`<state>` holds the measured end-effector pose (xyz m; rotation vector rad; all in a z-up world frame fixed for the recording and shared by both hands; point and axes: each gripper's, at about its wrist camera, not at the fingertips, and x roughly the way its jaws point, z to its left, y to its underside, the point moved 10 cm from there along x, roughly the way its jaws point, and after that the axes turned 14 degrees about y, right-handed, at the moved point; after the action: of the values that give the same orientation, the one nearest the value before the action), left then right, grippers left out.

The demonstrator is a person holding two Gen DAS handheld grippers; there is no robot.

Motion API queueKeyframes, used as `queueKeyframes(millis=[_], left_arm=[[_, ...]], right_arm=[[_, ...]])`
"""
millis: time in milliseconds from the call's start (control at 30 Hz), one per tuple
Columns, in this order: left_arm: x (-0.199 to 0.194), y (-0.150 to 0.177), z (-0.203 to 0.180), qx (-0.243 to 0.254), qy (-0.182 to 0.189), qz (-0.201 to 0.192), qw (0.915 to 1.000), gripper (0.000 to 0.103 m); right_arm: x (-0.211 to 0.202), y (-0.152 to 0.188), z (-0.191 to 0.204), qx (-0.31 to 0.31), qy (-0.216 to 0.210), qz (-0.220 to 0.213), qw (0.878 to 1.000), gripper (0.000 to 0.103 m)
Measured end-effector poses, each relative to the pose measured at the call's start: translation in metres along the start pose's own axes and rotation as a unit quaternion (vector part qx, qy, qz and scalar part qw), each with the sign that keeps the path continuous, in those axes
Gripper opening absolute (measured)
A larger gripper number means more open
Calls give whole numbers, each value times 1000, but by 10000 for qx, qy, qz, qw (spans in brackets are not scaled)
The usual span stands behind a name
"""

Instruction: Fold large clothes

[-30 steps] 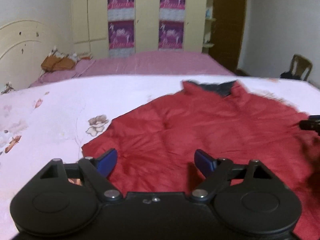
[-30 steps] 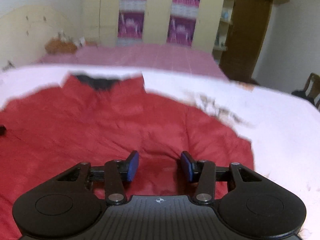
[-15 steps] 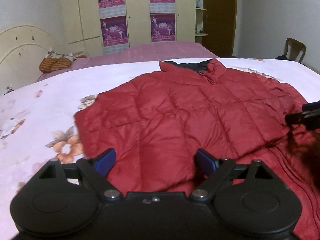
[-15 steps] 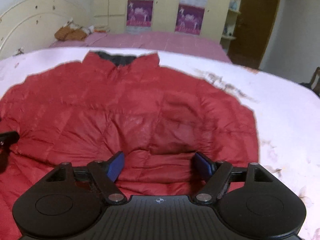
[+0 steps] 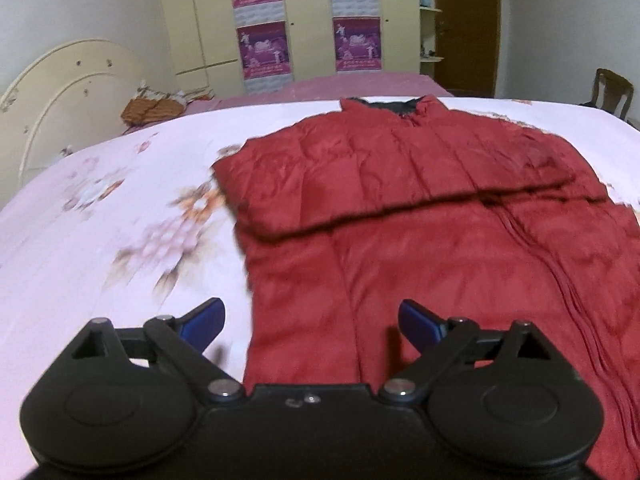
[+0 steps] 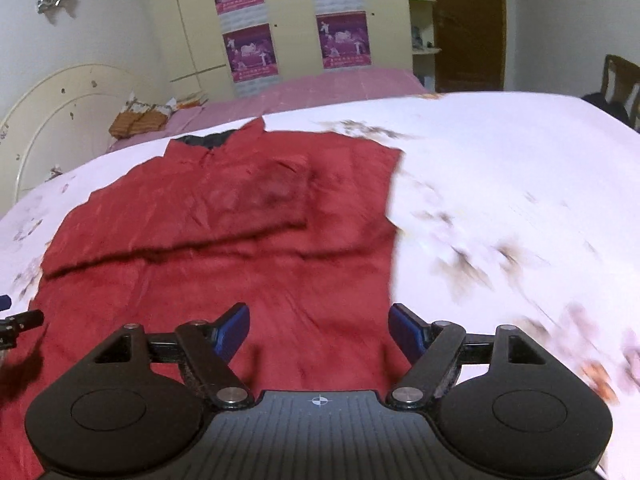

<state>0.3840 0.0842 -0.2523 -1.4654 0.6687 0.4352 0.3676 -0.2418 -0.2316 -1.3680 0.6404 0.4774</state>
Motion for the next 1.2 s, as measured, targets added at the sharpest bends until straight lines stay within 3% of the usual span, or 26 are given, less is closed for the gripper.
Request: queueKeyframes(millis=[267, 433, 533, 700, 767, 833, 900, 933, 1000, 1067, 1133, 1200], left_arm=[[-59, 70, 9, -584, -169, 159, 9980, 90], [-90, 112, 17, -1425, 367, 99, 9891, 84], [-106, 122, 18, -1681, 602, 5, 9839, 73], [-106, 123, 14, -2145, 1353, -57, 9673, 66], [-96, 121, 11, -2489, 1824, -37, 9512, 61], [-88, 117, 7, -2609, 2069, -38, 9429, 56], [-84, 118, 6, -2701, 2174, 30, 9380, 37], [-84, 121, 5, -2705, 2203, 110, 9371, 9], [-92, 120, 3, -2783, 2296, -124, 9326, 6], [-104, 118, 5, -2819, 2203, -414, 9329, 6], [-99, 127, 4, -2718, 1958, -185, 9420, 6], [-93, 129, -2, -2705, 1866, -74, 9444, 5]], right_arm=[[-47, 64, -62, 497, -296, 523, 9970, 76], [-67, 102, -86, 1118, -796, 993, 9856, 76], [-81, 116, -91, 1389, -1180, 1107, 9770, 76], [-91, 121, -96, 1709, -1693, 1175, 9635, 76], [-87, 119, -97, 1913, -1891, 1180, 9559, 75], [-83, 116, -95, 2067, -2122, 1204, 9475, 75], [-77, 119, -90, 2068, -2330, 1426, 9395, 39], [-75, 122, -88, 2019, -2319, 1500, 9397, 35], [-77, 123, -85, 1938, -2465, 1508, 9375, 8], [-87, 118, -88, 1977, -2645, 1263, 9354, 7], [-89, 119, -95, 2073, -2621, 1232, 9344, 7], [-78, 128, -93, 1818, -2347, 1451, 9438, 7]])
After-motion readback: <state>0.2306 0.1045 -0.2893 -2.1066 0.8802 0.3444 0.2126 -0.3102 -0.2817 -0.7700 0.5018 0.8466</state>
